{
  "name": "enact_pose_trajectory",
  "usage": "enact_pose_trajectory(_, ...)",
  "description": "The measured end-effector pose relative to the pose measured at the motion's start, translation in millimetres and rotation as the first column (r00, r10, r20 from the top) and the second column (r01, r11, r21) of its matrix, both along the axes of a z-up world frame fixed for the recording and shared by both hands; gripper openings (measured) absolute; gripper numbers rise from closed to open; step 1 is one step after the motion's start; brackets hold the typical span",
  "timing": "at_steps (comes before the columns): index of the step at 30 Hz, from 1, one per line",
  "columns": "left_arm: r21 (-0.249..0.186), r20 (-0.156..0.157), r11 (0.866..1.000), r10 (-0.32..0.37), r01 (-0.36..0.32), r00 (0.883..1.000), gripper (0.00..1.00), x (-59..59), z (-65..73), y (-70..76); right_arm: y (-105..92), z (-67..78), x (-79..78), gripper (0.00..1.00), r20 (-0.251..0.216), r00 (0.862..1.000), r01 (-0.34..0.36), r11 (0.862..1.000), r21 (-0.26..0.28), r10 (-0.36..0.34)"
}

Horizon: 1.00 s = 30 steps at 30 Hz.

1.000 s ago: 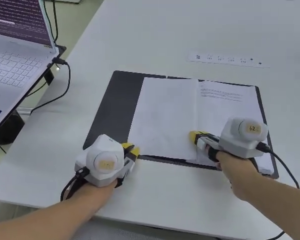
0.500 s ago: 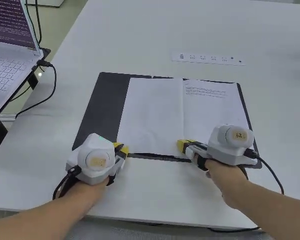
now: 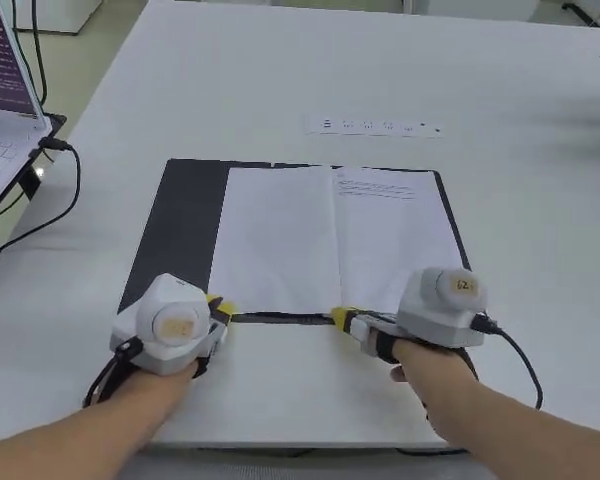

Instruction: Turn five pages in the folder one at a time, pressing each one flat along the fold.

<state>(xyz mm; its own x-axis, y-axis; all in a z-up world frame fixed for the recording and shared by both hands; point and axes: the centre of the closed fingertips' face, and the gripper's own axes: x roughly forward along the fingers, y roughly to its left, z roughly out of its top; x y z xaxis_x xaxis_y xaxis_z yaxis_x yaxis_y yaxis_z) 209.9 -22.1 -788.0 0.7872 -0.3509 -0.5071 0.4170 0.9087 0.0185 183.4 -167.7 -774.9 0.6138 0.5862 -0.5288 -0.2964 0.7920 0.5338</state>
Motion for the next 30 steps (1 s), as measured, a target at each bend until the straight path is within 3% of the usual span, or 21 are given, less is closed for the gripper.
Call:
enact_pose_trajectory(6, -0.009, -0.022, 1.000, 0.014, -0.014, 1.000, 0.06, 0.8, 0.6, 0.5, 6.9, 27.5, -16.7, 0.00, -0.039, 0.999, 0.000, 0.997, 0.081, 0.004)
enact_pose_trajectory(8, -0.043, -0.065, 0.998, 0.038, -0.041, 0.997, 0.06, 0.4, 0.7, 0.7, 9.5, 41.5, -23.6, 0.00, -0.053, 0.999, -0.005, 0.995, 0.099, 0.010)
enact_pose_trajectory(10, -0.136, -0.126, 0.988, 0.053, -0.070, 0.991, 0.08, -0.3, 2.6, -2.7, 11.0, 59.0, -28.1, 0.00, -0.041, 0.999, 0.001, 0.991, 0.133, 0.005)
enact_pose_trajectory(11, -0.165, -0.173, 0.982, 0.066, -0.095, 0.983, 0.09, -3.4, 3.1, -2.2, 11.0, 70.4, -29.9, 0.00, -0.035, 0.999, 0.006, 0.987, 0.162, -0.001)
enact_pose_trajectory(13, -0.152, -0.197, 0.983, 0.068, -0.099, 0.978, 0.06, -7.5, 6.8, 0.9, 8.3, 82.6, -34.6, 0.00, -0.037, 0.999, 0.010, 0.985, 0.172, -0.004)
enact_pose_trajectory(16, -0.188, -0.178, 0.978, 0.059, -0.093, 0.982, 0.06, -11.9, 25.6, -1.6, 3.1, 101.7, -42.2, 0.00, -0.014, 1.000, 0.001, 0.986, 0.169, 0.001)
enact_pose_trajectory(17, -0.243, -0.166, 0.965, 0.063, -0.102, 0.984, 0.08, -15.1, 43.8, -5.1, -4.6, 113.5, -44.9, 0.00, 0.012, 1.000, 0.012, 0.986, 0.165, -0.014)
enact_pose_trajectory(18, -0.265, -0.157, 0.959, 0.061, -0.101, 0.986, 0.09, -17.5, 53.2, -6.4, -9.2, 119.5, -45.6, 0.00, 0.027, 0.999, 0.022, 0.986, 0.165, -0.027)
enact_pose_trajectory(21, -0.274, -0.141, 0.958, 0.053, -0.090, 0.989, 0.11, -30.2, 79.7, -4.9, -31.5, 137.2, -47.5, 0.00, 0.090, 0.993, 0.061, 0.991, 0.122, -0.072)
enact_pose_trajectory(24, -0.291, -0.106, 0.952, 0.068, -0.097, 0.992, 0.19, -44.0, 111.0, -1.7, -65.6, 153.7, -46.8, 0.01, 0.175, 0.973, 0.144, 0.989, 0.041, -0.149)
enact_pose_trajectory(28, -0.309, -0.067, 0.944, 0.097, -0.113, 0.993, 0.34, -54.6, 138.9, 7.1, -101.1, 165.0, -45.6, 0.28, 0.217, 0.953, 0.220, 0.976, -0.008, -0.213)
enact_pose_trajectory(30, -0.305, -0.059, 0.943, 0.118, -0.131, 0.991, 0.44, -57.2, 144.9, 11.8, -110.4, 167.4, -45.6, 0.42, 0.244, 0.947, 0.226, 0.973, -0.047, -0.208)
